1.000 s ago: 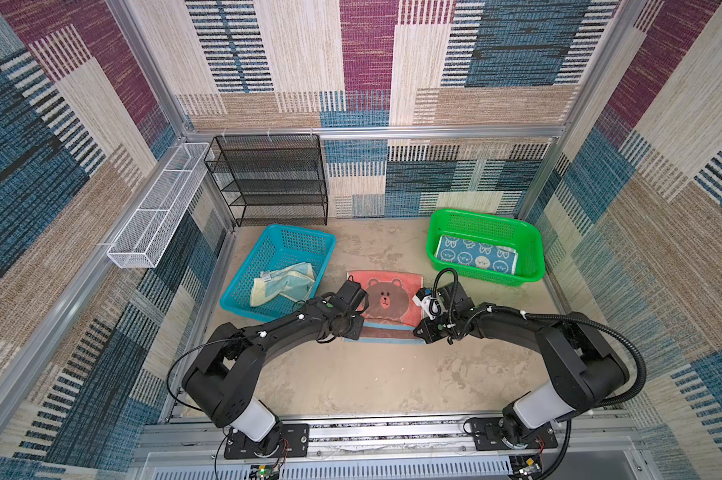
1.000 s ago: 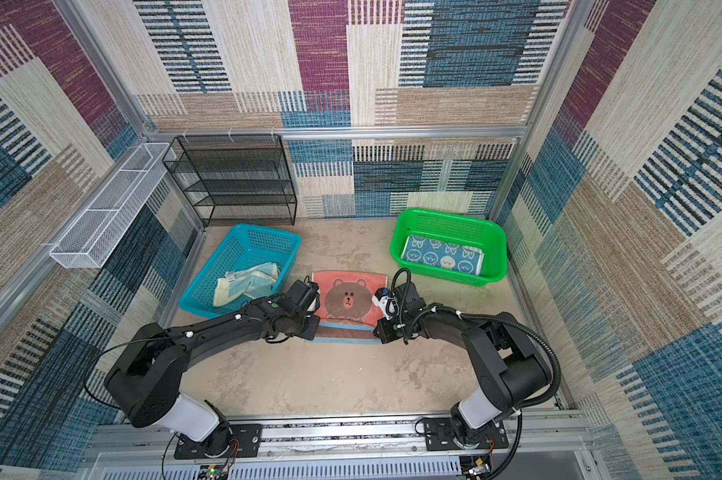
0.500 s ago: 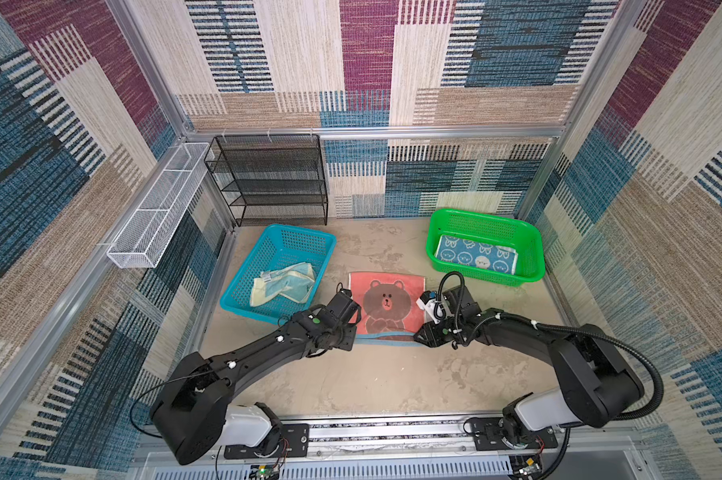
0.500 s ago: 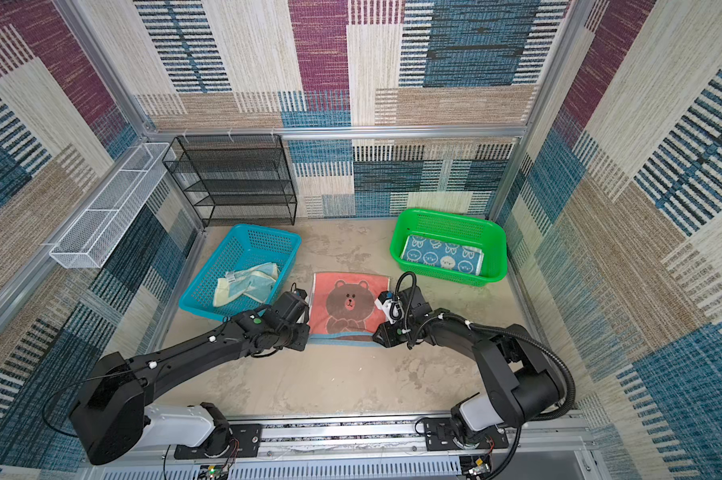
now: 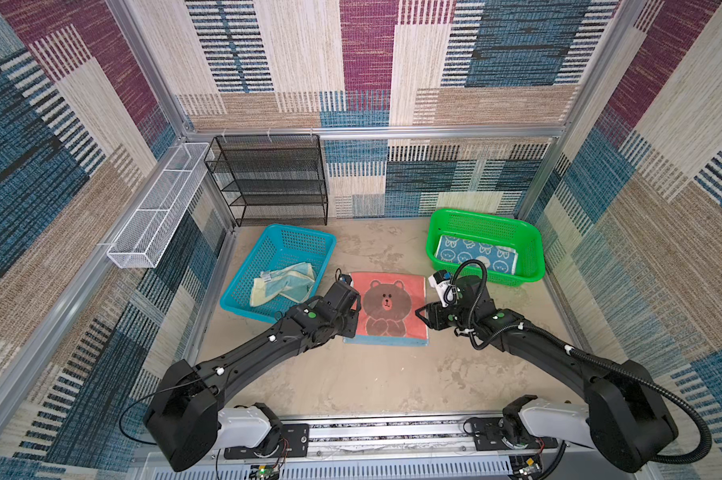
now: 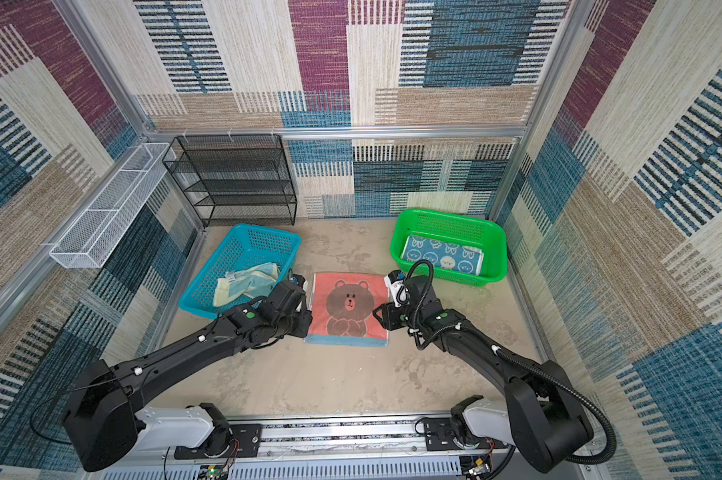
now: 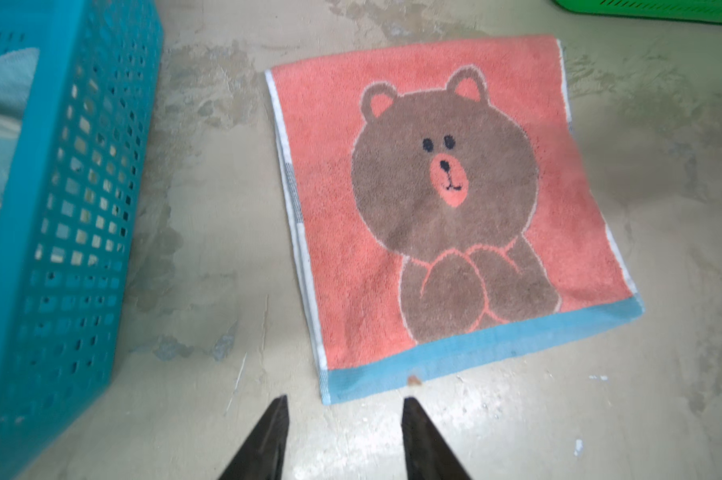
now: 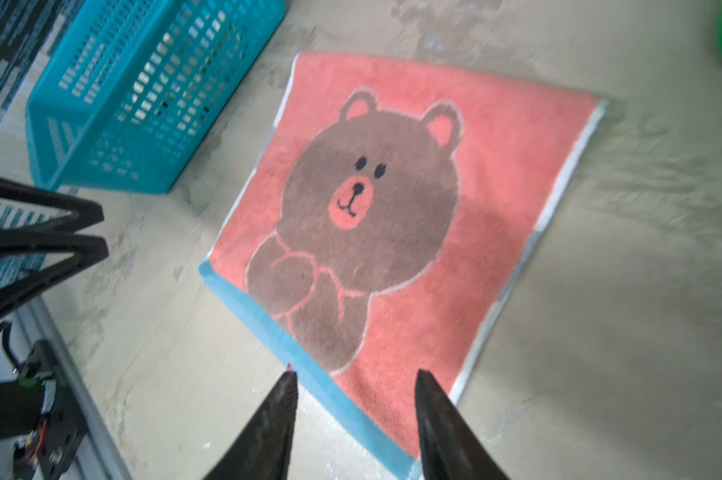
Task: Fold and stack the towels
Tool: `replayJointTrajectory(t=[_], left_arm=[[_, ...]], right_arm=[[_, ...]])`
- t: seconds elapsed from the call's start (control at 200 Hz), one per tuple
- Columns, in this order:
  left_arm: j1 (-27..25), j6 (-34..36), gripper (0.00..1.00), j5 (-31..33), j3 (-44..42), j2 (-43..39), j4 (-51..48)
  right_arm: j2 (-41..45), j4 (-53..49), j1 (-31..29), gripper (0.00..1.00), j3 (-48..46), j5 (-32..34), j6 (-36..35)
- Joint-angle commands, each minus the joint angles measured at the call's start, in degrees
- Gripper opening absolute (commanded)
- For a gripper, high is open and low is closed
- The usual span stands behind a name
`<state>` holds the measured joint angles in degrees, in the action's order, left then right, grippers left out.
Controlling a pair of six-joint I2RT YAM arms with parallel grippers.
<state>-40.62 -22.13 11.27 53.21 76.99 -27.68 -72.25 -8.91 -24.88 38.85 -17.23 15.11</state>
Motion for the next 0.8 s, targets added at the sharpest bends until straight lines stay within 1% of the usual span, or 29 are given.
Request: replayJointTrajectory(t=[0.0, 0.035, 0.105, 0.16, 0.265, 0.391, 0.476, 0.601, 0.796], left_arm=[[1.22, 3.00, 0.52, 0.73, 3.04, 3.34, 1.89], [1.92, 3.31, 0.54, 0.36, 4.27, 4.83, 2.03], [3.32, 3.79, 0.55, -0.43, 7.28, 8.25, 1.98], [4.20, 4.28, 0.56, -0.84, 9.92, 11.04, 1.57], [5.22, 5.10, 0.56, -0.49, 14.36, 16.04, 1.27], [6.81, 5.20, 0.56, -1.95, 18.54, 21.35, 1.33], [8.12, 5.30, 0.55, -3.42, 21.21, 24.84, 1.23], [9.43, 5.83, 0.55, -3.80, 24.92, 29.50, 0.83], [11.04, 5.48, 0.54, -5.11, 29.34, 34.74, 0.74]], right_arm=[[-2.57, 3.78, 0.01, 0.49, 2.84, 8.10, 3.31], [-3.93, 4.22, 0.01, 0.49, 3.78, 9.00, 3.17], [-7.15, 4.02, 0.09, 0.49, 6.37, 13.29, 4.28], [-10.62, 1.98, 0.35, 0.49, 9.37, 16.43, 6.06], [-17.20, 0.27, 0.75, 0.50, 13.97, 18.69, 5.68], [-23.34, 0.02, 2.15, 0.50, 17.33, 21.03, 6.74], [-25.98, 1.89, 3.95, 0.50, 17.98, 19.08, 6.84], [-28.92, 4.00, 6.10, 0.50, 19.04, 16.99, 6.48], [-31.38, 6.18, 6.85, 0.49, 20.83, 15.01, 5.10]])
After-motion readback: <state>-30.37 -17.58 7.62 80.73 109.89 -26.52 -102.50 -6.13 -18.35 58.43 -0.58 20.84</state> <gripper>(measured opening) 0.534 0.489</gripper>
